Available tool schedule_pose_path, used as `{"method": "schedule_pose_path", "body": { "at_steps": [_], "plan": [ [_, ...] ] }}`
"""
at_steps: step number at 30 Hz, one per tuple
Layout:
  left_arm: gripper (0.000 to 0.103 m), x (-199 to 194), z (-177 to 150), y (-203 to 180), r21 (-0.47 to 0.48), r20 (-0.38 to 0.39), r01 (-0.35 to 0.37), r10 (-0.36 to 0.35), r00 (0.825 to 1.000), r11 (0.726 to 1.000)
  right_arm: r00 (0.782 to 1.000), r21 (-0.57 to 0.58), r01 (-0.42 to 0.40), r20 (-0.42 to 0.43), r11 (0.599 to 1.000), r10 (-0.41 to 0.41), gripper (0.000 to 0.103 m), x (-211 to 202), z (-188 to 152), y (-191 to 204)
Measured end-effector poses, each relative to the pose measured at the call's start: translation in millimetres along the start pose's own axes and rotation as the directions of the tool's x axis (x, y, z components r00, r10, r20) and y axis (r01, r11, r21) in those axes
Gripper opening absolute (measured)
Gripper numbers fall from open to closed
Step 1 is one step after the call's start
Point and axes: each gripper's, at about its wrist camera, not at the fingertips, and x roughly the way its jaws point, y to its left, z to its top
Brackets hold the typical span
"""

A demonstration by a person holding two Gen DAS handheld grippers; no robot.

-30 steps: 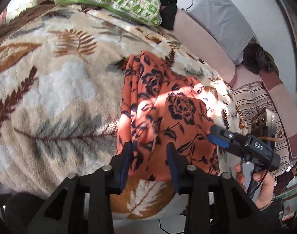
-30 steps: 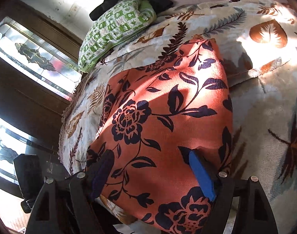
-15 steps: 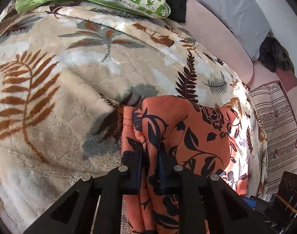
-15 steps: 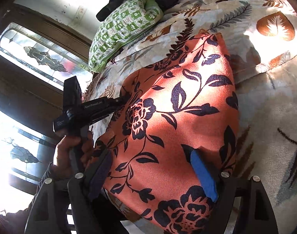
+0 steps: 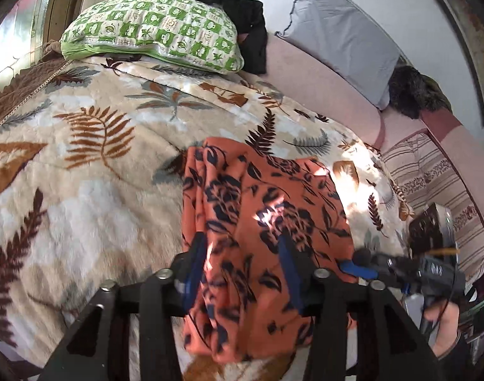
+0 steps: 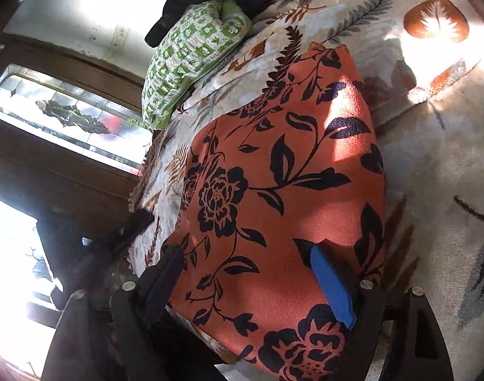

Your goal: Fold small clothes

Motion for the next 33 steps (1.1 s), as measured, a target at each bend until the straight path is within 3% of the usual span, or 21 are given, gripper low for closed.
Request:
{"method": "schedule_pose_path", "body": {
  "at_steps": [2,3,4,5,6,10,12,17,23,26,28,29,30,31,32,33],
  "plan": [
    [0.056,1,-22,-3,-0.003,0.006,-0.015,0.015,1.0,1.0,1.0,0.019,-0.003,-0.001,1.0,0.004,0.085,-2,1,0],
    [0.048,12,-32,2,-0.007,-0.039,-0.056,0.056,0.998,0.998,1.0,0.026,-0.002,0.0,1.0,0.002,0.085,-4,1,1],
    [0.016,31,-41,14,-0.028,-0.115,-0.109,0.106,0.988,0.994,1.0,0.033,0.002,0.005,0.999,-0.002,0.085,-8,0,2],
    [0.017,43,-52,30,-0.102,-0.163,-0.075,0.058,0.985,0.992,1.0,0.038,0.006,0.018,0.999,-0.006,0.085,-13,-2,3],
    [0.017,38,-53,38,-0.154,-0.131,-0.034,0.013,0.991,0.988,0.999,0.04,-0.001,0.036,0.999,-0.001,0.085,-20,-6,6],
    [0.017,7,-37,19,-0.076,-0.055,-0.061,0.057,0.997,0.995,0.996,0.008,-0.014,0.084,1.0,0.013,0.085,-52,-25,11],
    [0.024,-6,-30,8,-0.05,-0.014,-0.066,0.065,0.998,0.997,0.993,0.022,-0.018,0.115,1.0,0.015,0.085,-66,-36,4],
    [0.063,-16,-12,-27,0.045,0.048,-0.083,0.081,0.996,0.996,0.991,0.091,-0.028,0.136,0.995,0.016,0.085,-82,-56,-26],
    [0.064,27,8,-54,0.133,0.014,-0.095,0.094,0.995,0.986,0.993,0.194,-0.058,0.113,0.979,0.036,0.085,-71,-51,-60],
    [0.064,58,5,-48,0.152,-0.026,-0.135,0.141,0.99,0.979,0.994,0.207,-0.074,0.1,0.976,0.054,0.085,-58,-41,-64],
    [0.063,84,-3,-37,0.17,-0.089,-0.186,0.203,0.975,0.968,0.994,0.231,-0.086,0.09,0.969,0.067,0.085,-48,-33,-69],
    [0.064,86,-7,-38,0.203,-0.064,-0.199,0.216,0.974,0.959,0.994,0.251,-0.095,0.071,0.963,0.079,0.085,-39,-30,-72],
    [0.064,87,-10,-42,0.237,-0.048,-0.218,0.235,0.971,0.947,0.995,0.266,-0.1,0.034,0.959,0.094,0.082,-29,-29,-74],
    [0.064,86,-10,-44,0.246,-0.047,-0.229,0.247,0.968,0.942,0.996,0.254,-0.087,0.006,0.963,0.089,0.072,-20,-28,-71],
    [0.064,86,-9,-43,0.235,-0.05,-0.226,0.244,0.969,0.945,0.999,0.202,-0.035,-0.031,0.979,0.042,0.045,-15,-28,-62],
    [0.064,85,-8,-40,0.22,-0.051,-0.215,0.232,0.971,0.951,0.999,0.134,0.01,-0.041,0.991,-0.004,0.039,-14,-29,-50]
  ]
}}
